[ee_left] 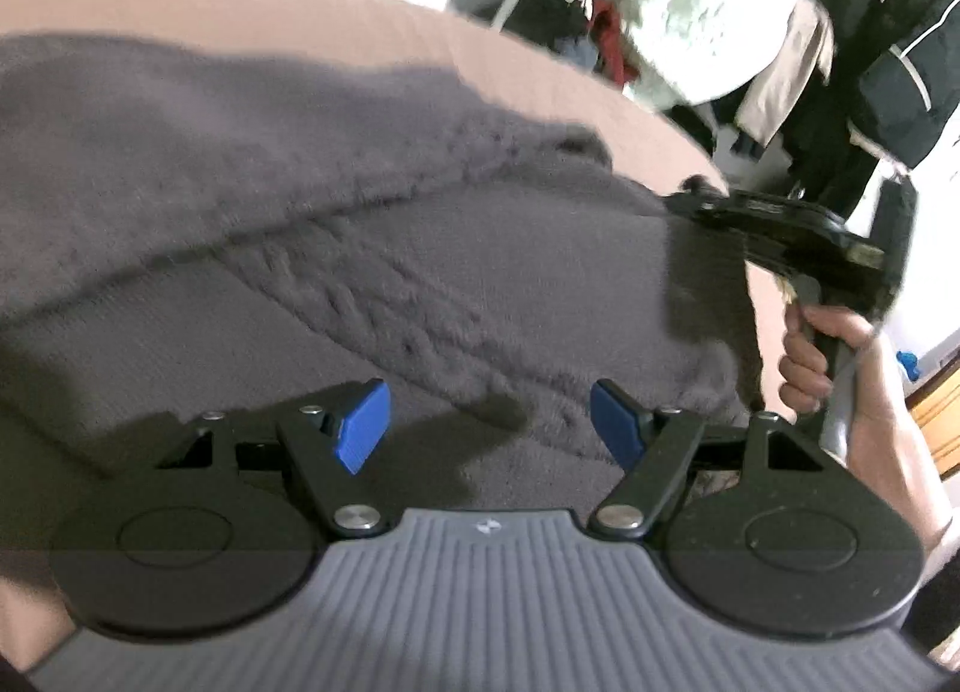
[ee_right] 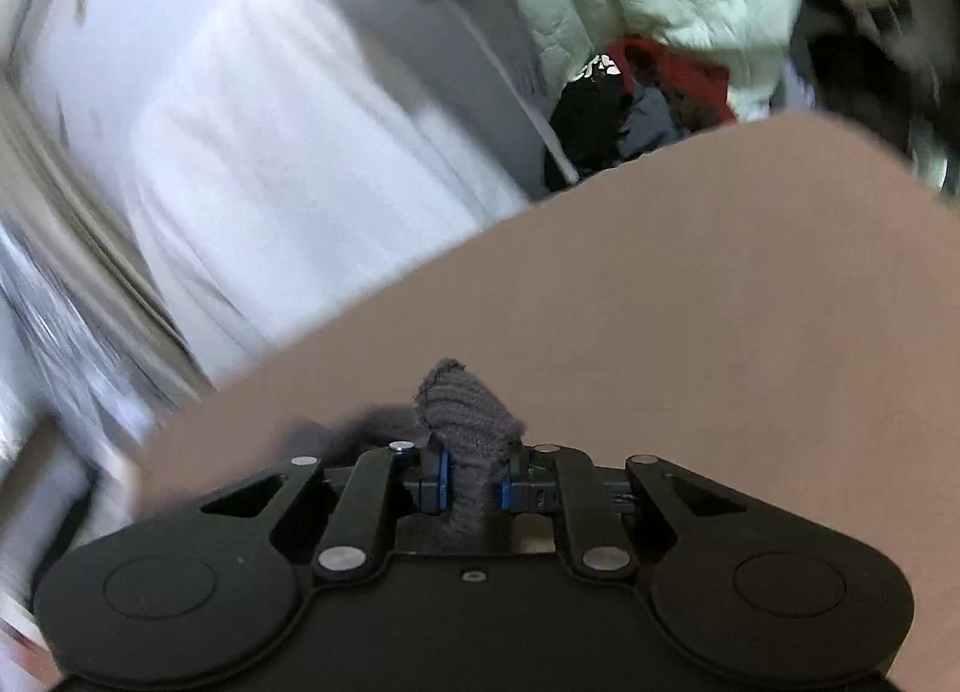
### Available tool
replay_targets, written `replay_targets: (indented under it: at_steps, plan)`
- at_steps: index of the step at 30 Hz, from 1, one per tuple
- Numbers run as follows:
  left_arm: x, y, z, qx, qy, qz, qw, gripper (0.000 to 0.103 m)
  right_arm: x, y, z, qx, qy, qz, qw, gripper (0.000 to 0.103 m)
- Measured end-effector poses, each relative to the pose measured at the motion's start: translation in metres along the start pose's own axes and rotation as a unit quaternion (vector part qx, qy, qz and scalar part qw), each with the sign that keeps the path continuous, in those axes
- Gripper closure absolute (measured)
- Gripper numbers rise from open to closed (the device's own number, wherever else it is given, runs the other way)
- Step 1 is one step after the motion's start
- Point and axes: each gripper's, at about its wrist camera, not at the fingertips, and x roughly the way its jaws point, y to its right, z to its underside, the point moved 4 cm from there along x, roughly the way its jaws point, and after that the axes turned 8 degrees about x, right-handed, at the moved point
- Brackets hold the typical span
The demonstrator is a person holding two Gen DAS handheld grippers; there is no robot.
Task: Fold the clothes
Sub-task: 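Grasp the sweater cuff with the right tool and fold it across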
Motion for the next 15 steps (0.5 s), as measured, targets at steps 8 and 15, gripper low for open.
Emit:
replay_targets:
  at_steps: [8, 15]
  plan:
    - [0.016, 0.008, 0.005, 0.046, -0.038, -0.024, 0.9979, 0.023, -0.06, 0.016, 0.018, 0.122, -0.021, -0.026, 0.992, 0.036]
    - [-0.003, 0.003, 0.006, 0.032, -0.026, -0.011, 0.9991, 0.022, -0.131, 0.018, 0.087, 0.177, -0.111, -0.06, 0.976, 0.029]
